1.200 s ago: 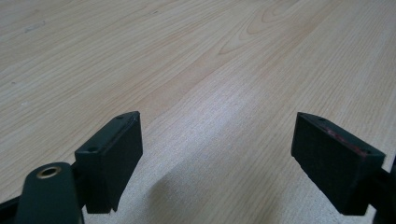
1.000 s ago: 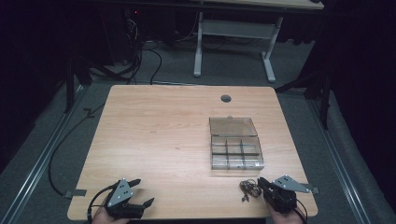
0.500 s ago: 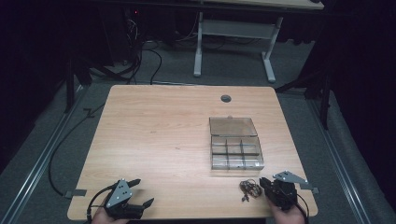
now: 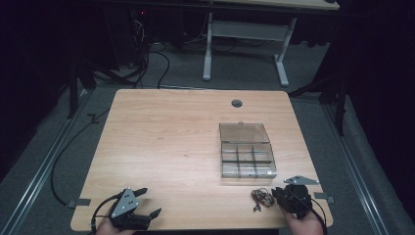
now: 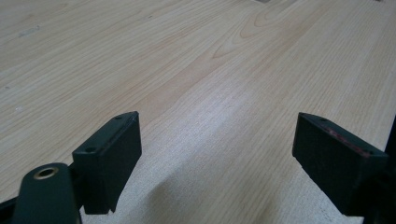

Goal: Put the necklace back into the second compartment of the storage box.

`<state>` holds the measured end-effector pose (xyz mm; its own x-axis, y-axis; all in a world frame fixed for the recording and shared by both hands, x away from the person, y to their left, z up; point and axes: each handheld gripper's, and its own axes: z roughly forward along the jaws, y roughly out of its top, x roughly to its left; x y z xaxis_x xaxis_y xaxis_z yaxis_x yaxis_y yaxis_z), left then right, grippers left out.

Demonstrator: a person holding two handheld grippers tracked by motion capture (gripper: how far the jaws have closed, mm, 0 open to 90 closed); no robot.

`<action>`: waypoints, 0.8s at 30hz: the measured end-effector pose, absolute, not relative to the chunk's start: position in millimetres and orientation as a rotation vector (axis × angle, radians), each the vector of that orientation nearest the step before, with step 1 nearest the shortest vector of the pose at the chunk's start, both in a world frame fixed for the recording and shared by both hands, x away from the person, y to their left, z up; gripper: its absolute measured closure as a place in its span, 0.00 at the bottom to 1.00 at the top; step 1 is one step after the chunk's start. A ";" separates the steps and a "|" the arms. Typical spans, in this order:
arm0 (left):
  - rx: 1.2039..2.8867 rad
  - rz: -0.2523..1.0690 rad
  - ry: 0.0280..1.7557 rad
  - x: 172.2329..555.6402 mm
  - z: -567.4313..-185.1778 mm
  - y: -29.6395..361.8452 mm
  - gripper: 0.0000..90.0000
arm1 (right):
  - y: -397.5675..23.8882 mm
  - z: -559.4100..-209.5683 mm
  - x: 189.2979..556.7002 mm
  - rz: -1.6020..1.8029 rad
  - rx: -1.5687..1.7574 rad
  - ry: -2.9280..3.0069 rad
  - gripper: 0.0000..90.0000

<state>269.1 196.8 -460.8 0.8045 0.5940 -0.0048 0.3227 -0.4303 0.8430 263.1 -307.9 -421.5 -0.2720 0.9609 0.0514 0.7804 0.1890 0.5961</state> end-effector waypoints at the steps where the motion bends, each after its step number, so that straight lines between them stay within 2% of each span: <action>1: 2.042 0.366 0.681 269.0 -460.8 197.3 0.18 | -308.2 -420.9 263.7 0.751 1.651 2.139 0.86; 11: 2.068 0.368 0.651 267.5 -460.5 195.9 0.17 | -304.8 -417.5 272.1 0.695 1.703 2.232 0.85; 24: 2.078 0.362 0.645 268.0 -461.0 194.9 0.17 | -309.3 -409.8 286.0 0.506 1.739 2.371 0.77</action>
